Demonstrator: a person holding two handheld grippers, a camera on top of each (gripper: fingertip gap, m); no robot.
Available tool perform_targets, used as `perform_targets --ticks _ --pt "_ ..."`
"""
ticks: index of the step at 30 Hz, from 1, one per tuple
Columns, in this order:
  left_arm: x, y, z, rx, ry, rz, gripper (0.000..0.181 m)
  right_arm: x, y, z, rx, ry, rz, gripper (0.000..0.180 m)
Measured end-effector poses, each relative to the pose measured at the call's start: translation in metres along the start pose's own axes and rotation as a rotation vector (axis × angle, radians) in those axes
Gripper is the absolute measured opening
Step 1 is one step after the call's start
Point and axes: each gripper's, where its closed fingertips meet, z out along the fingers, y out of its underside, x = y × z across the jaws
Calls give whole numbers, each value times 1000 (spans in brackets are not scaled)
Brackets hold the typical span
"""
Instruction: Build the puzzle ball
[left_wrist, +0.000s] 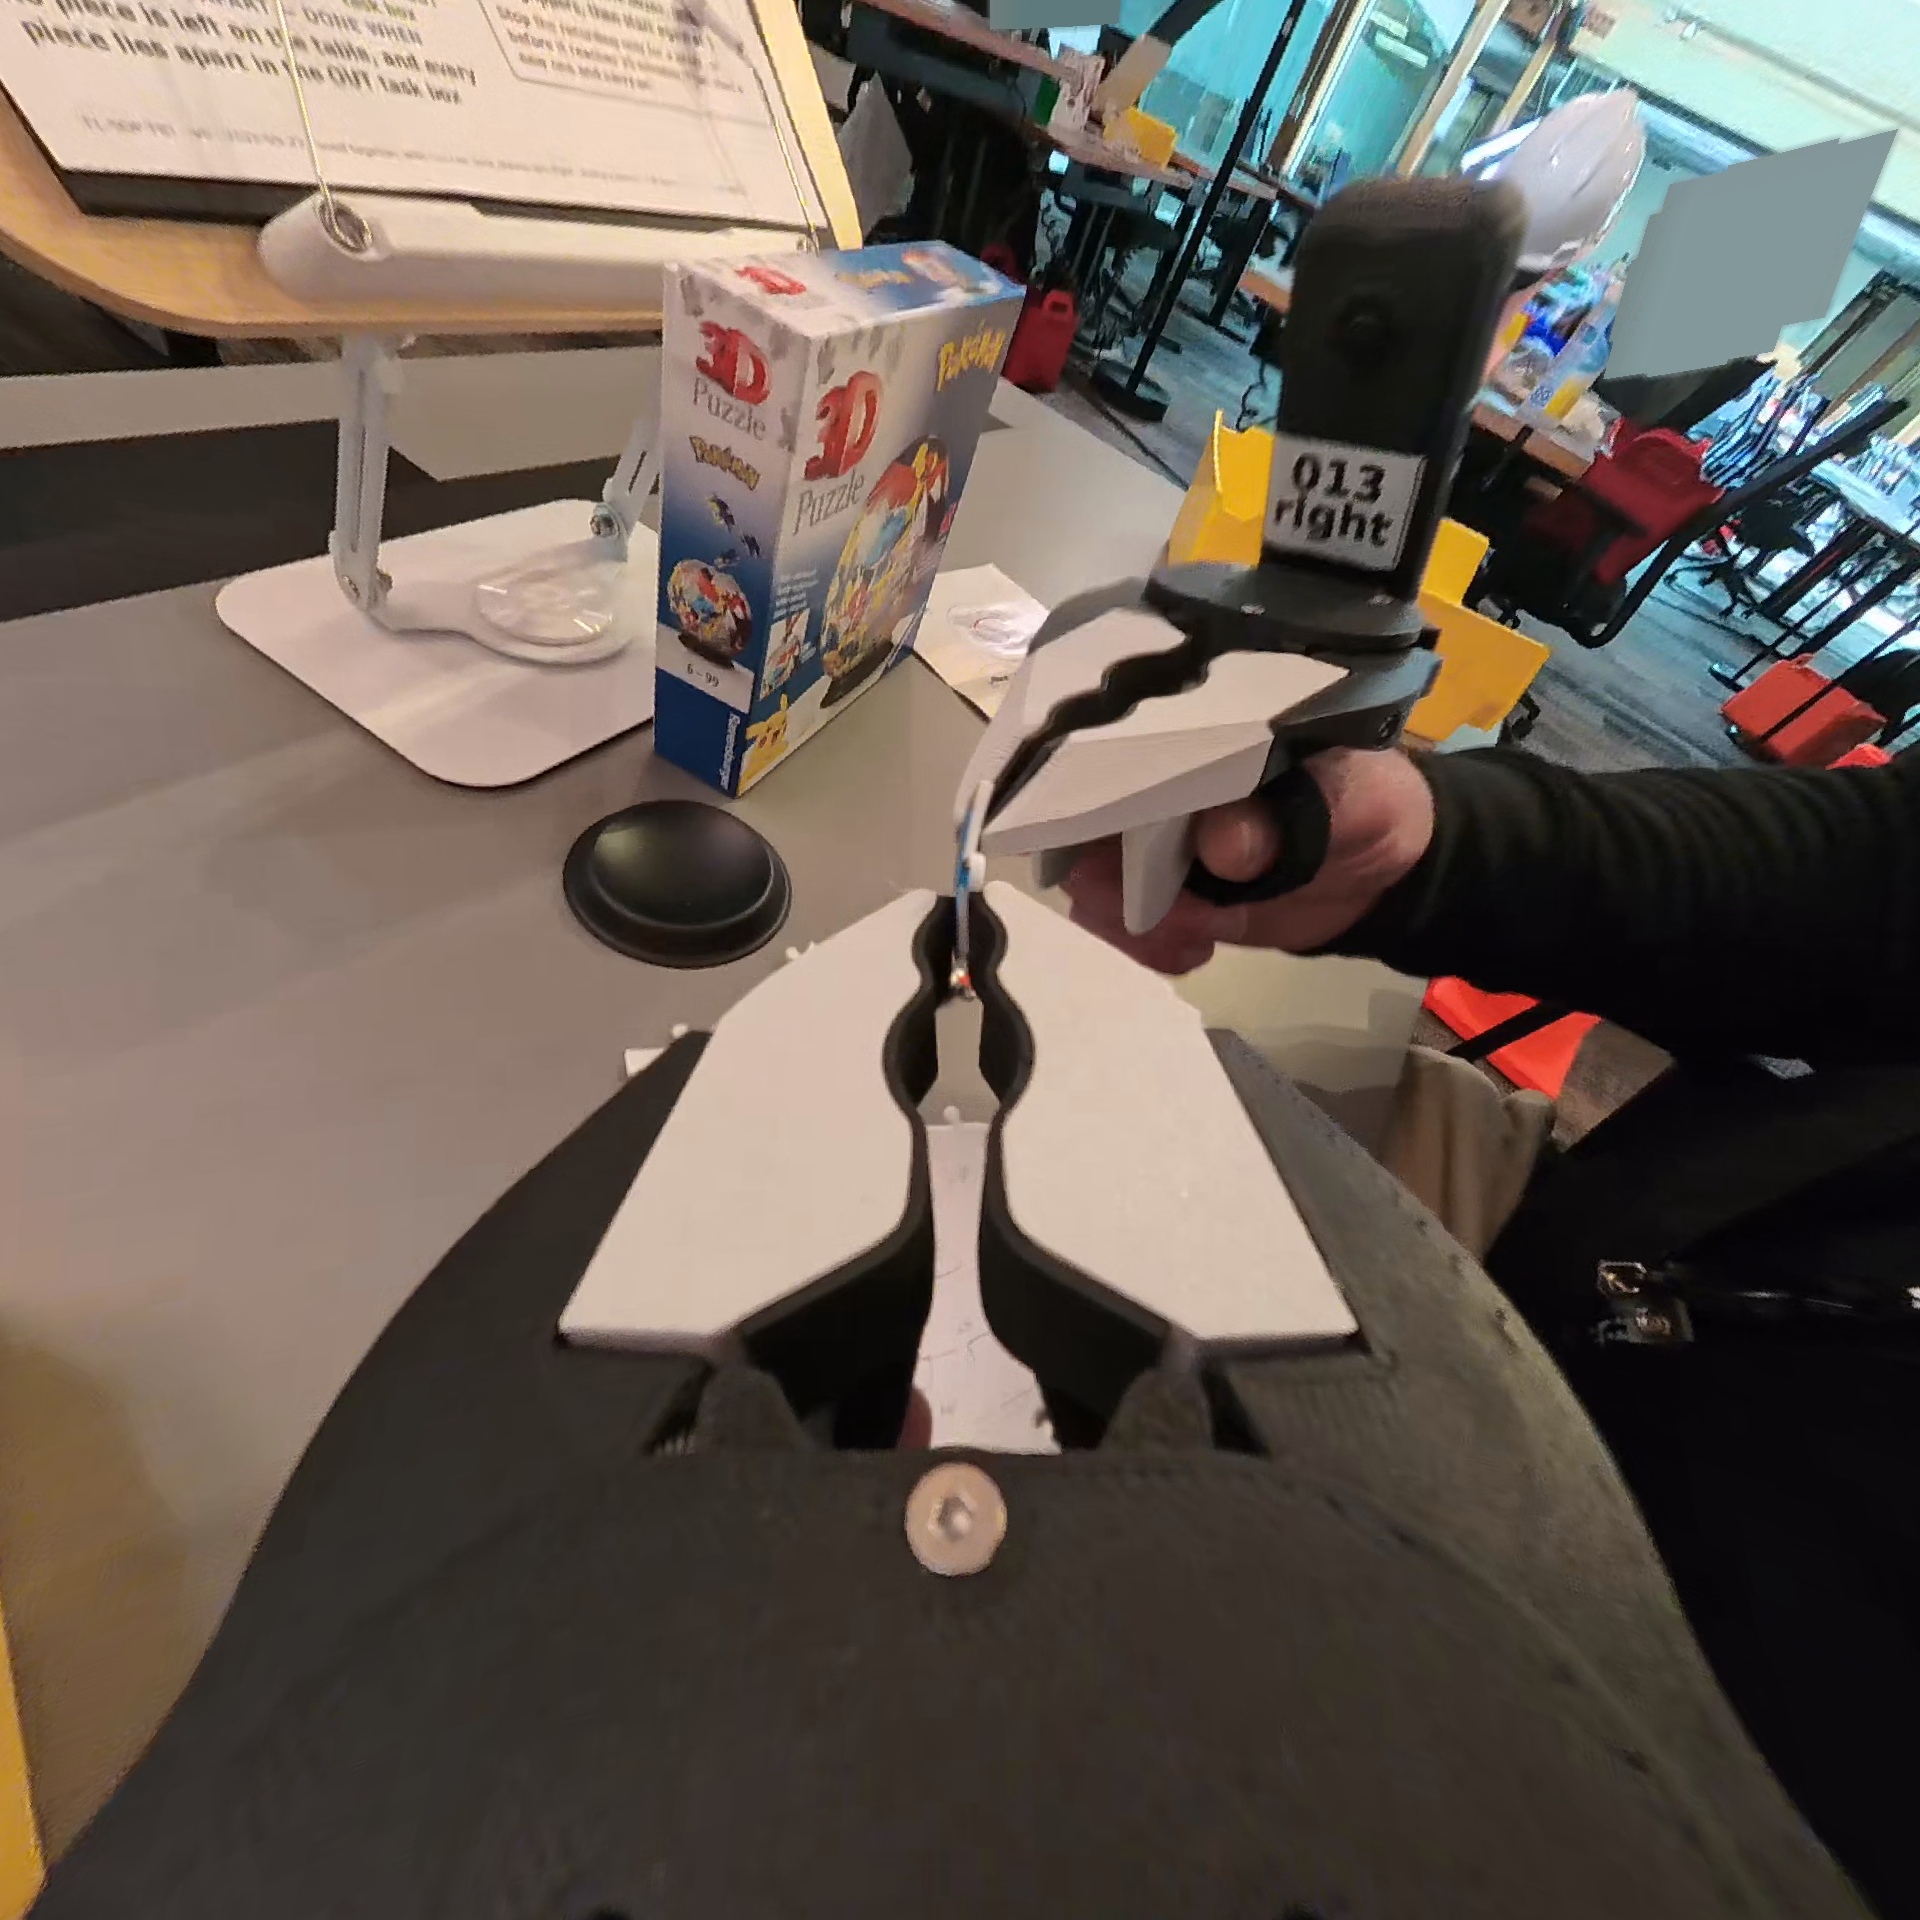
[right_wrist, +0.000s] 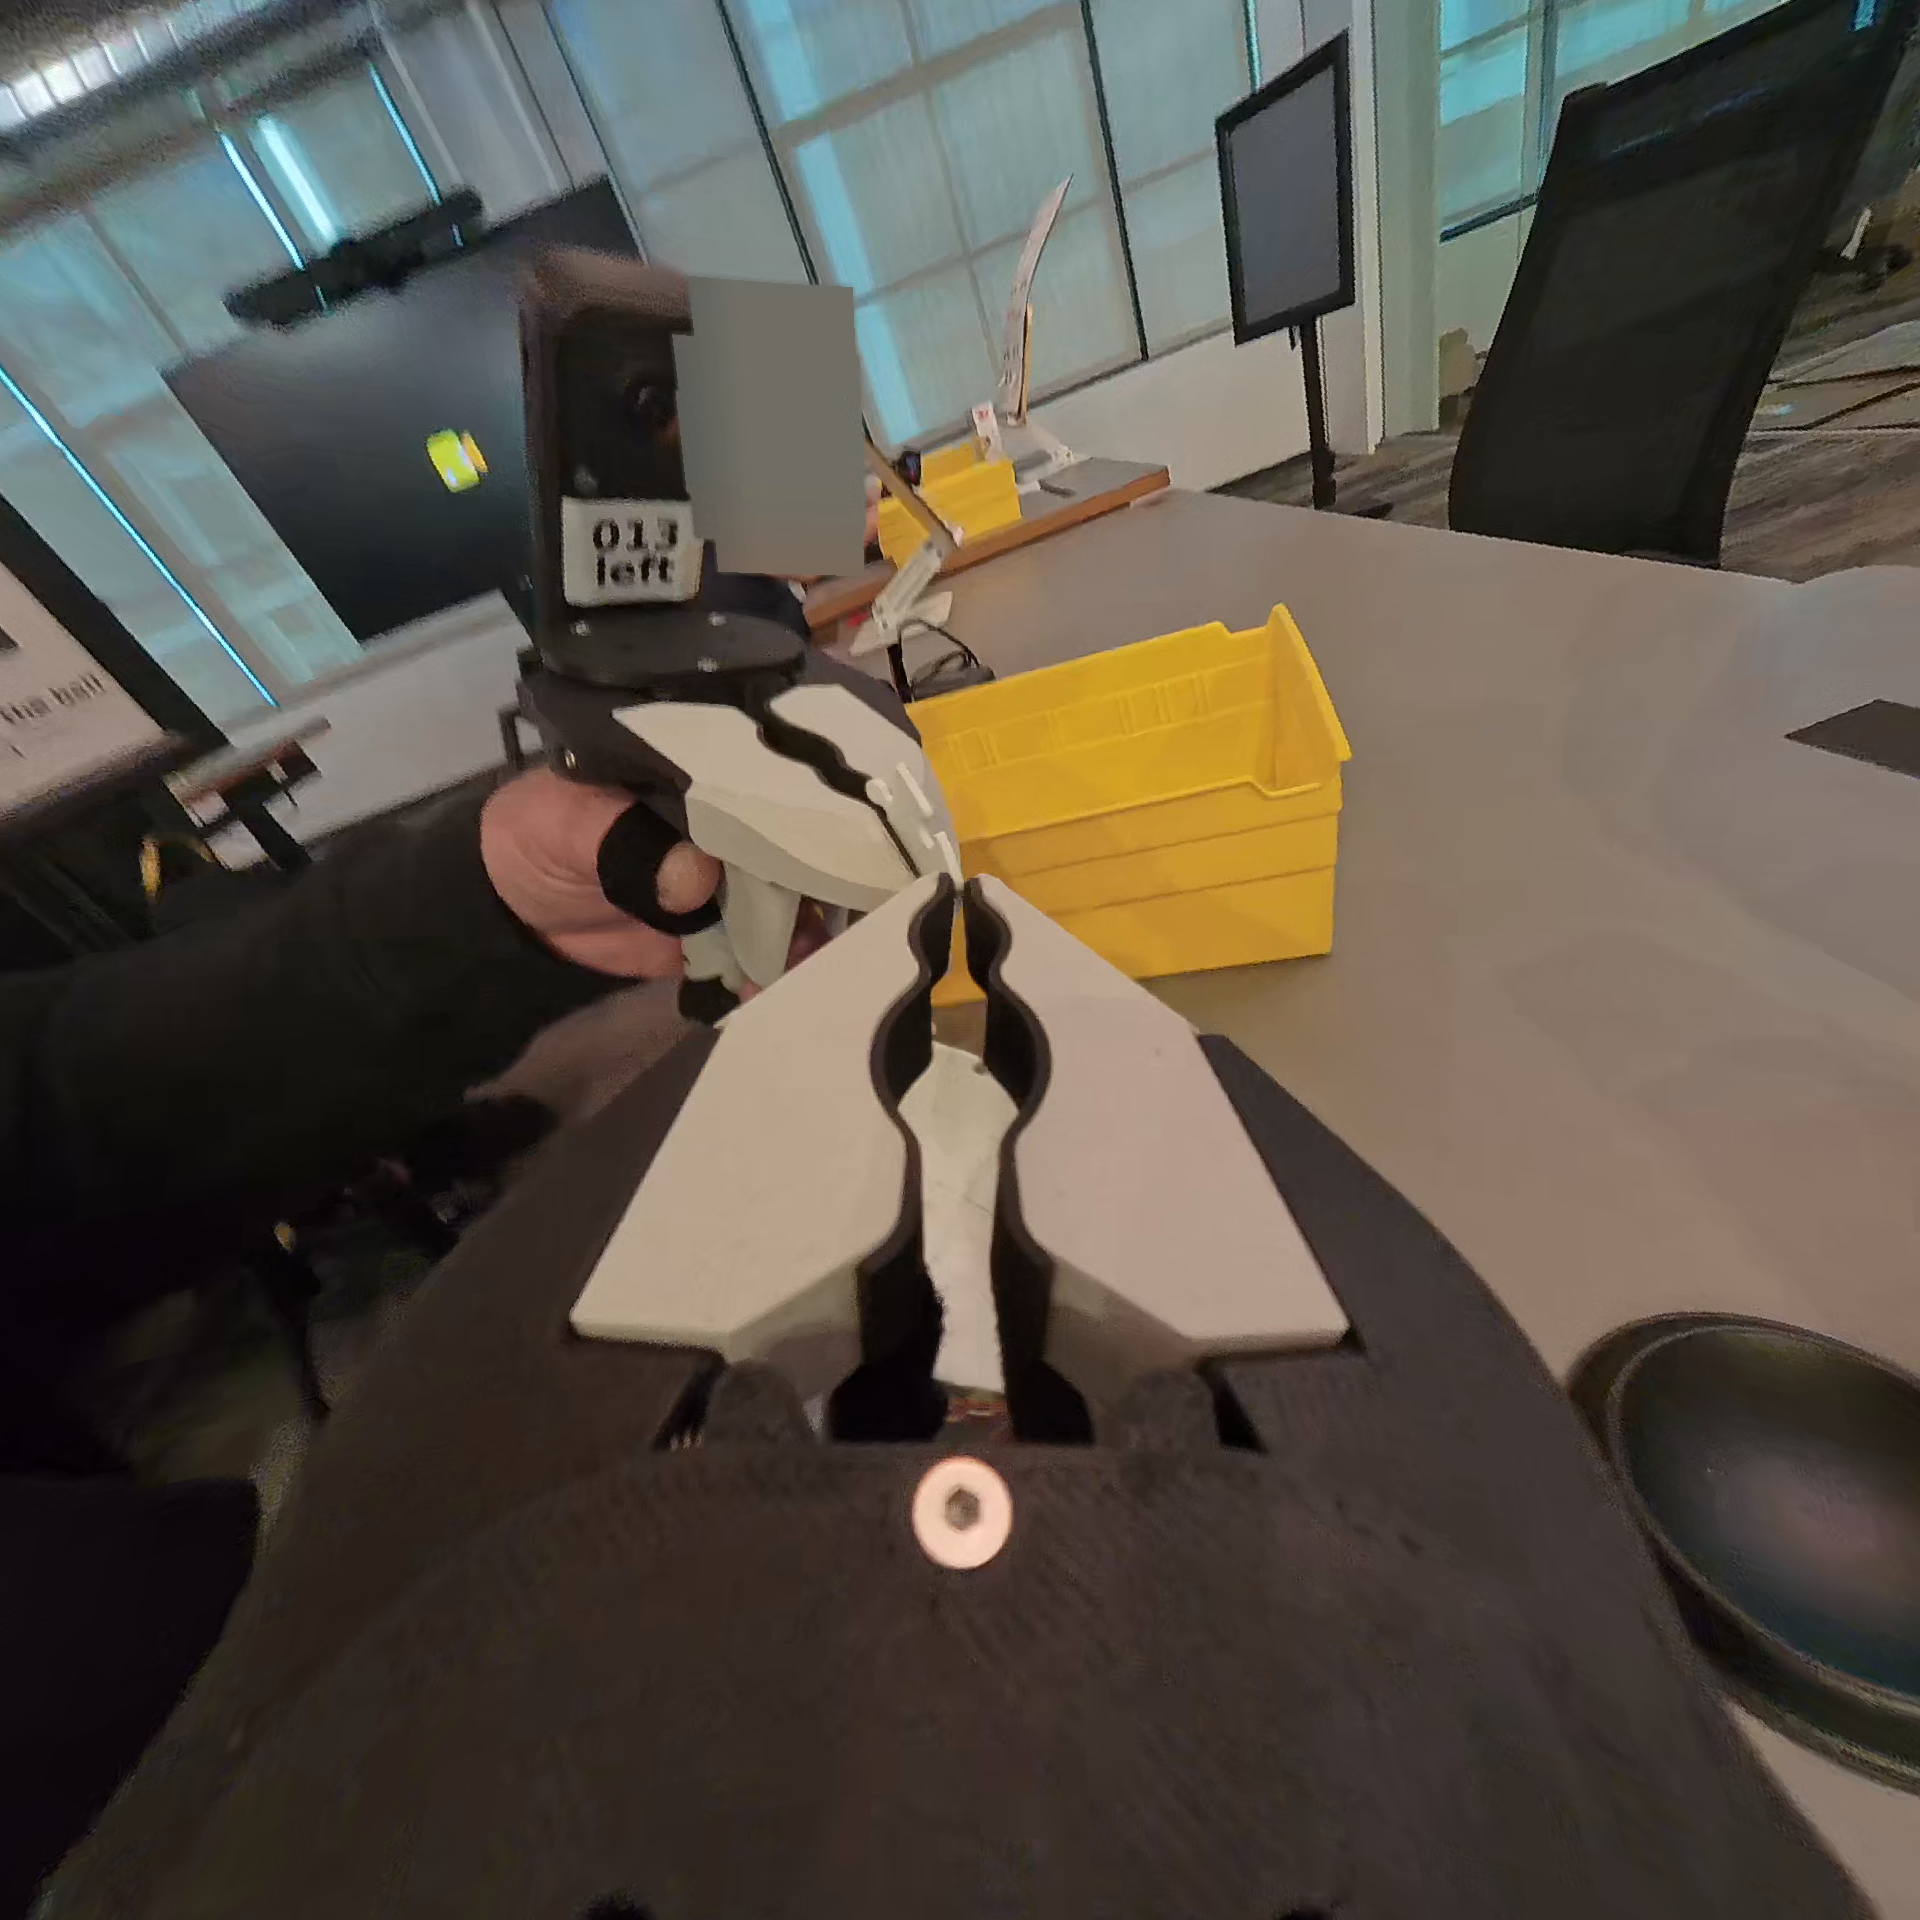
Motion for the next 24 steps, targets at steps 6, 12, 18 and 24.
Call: perform_targets --ticks 6,12,18,24 --pt "-5 14 -3 -187 -12 49 2 -8 3 8 -180 -78 -164 9" --pt "-12 24 -5 -299 -15 77 3 -6 20 18 -368 -130 -263 0" --pt "-26 36 -3 -343 -9 55 3 10 9 20 -305 -94 -192 9" --pt "-25 42 -2 -368 23 78 2 9 28 27 -392 -149 -218 9"
